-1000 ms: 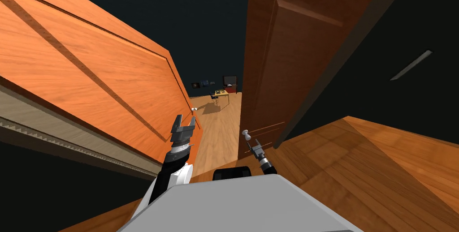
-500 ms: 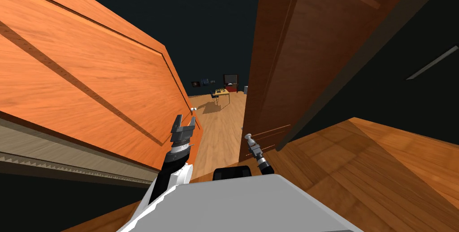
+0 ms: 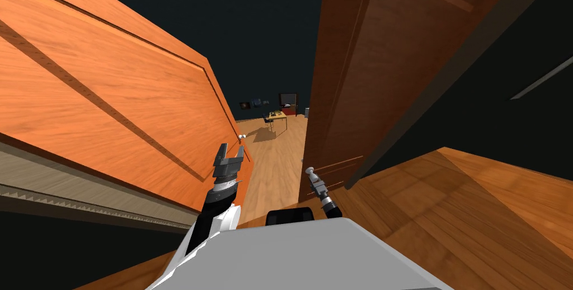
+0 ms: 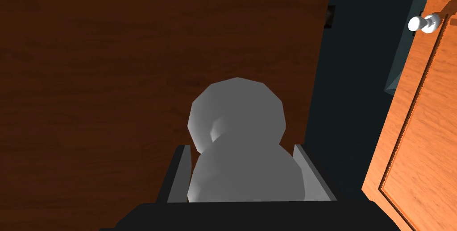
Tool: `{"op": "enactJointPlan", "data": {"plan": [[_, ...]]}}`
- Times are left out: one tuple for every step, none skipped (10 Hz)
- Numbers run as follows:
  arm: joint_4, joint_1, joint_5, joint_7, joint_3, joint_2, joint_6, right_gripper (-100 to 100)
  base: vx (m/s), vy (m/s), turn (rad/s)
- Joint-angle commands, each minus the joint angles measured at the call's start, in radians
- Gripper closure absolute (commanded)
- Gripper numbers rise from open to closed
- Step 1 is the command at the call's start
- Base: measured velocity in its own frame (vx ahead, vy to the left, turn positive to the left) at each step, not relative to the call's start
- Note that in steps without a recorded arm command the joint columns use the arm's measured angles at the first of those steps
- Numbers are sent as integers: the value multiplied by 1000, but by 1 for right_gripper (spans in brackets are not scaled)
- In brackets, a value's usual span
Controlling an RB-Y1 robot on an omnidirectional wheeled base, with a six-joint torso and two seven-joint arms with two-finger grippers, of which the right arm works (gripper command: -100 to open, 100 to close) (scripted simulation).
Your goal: Push the door open
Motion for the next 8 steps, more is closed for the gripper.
{"op": "enactJointPlan", "data": {"plan": [[-3,-2,-15,-31,0,-6,0,100,22,6,34],[-1,-3,-27,-52,1,-9,0,100,20,8,27],[0,-5,-39,-73,1,-12,0,100,19,9,29],[2,-7,-51,-95,2,-16,0,100,15,3,28],[3,-9,-63,-117,2,-19,0,100,22,5,39],[5,-11,-80,-145,3,-23,1,100,33,7,48],[7,-14,-97,-168,4,-27,1,100,41,7,63],[7,-14,-97,-175,4,-27,1,100,31,3,12]]}}
